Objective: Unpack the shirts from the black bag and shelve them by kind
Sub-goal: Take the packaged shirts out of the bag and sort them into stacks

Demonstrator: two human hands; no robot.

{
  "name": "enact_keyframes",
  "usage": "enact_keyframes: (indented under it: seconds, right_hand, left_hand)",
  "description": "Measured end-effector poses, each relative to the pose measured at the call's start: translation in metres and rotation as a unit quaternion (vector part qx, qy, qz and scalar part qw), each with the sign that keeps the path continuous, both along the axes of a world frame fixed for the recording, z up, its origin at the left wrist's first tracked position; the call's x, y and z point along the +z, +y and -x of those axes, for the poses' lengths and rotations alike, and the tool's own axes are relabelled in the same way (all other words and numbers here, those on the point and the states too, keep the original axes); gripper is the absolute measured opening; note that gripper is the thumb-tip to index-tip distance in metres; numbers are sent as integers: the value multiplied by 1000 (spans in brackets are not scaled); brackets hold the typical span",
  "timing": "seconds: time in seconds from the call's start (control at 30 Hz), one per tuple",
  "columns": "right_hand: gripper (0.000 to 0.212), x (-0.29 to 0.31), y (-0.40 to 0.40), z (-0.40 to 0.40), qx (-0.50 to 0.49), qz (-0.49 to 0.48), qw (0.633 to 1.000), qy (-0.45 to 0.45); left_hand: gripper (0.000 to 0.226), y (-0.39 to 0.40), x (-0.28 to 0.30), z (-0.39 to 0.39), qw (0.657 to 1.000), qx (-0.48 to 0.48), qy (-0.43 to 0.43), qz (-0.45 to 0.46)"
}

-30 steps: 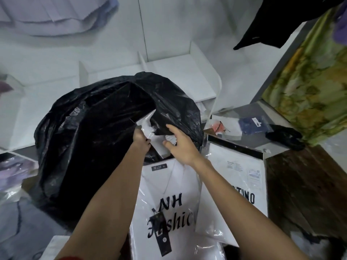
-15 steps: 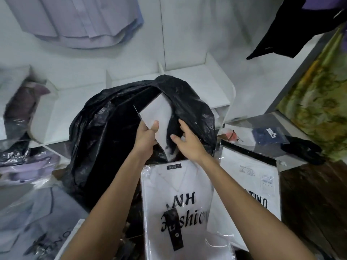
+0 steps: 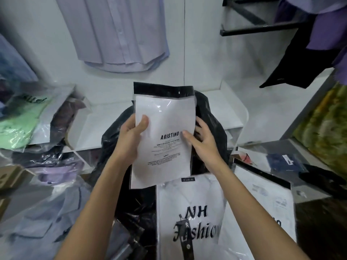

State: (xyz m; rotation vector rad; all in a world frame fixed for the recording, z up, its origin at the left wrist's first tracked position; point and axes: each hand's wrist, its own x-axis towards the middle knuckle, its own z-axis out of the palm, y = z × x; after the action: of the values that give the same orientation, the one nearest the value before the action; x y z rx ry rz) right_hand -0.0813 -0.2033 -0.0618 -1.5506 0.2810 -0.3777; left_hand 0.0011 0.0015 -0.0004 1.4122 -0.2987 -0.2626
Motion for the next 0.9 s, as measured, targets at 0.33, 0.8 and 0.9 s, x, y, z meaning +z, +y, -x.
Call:
enact_keyframes:
  seconds: [0.33,0.8,0.9]
  right_hand:
    - [54,25,-2,2,-97,61,992,-58]
    - [29,69,38,15,24,-4,996,-83]
    - [21,65,19,19,-29,-15,997,-76]
  left_hand:
    - [13,8,15,4,994,99,-7,39]
    - [61,-46,2,48,989,-128,-65,-31]
    - [28,-42,0,31,991,-46,-111,-64]
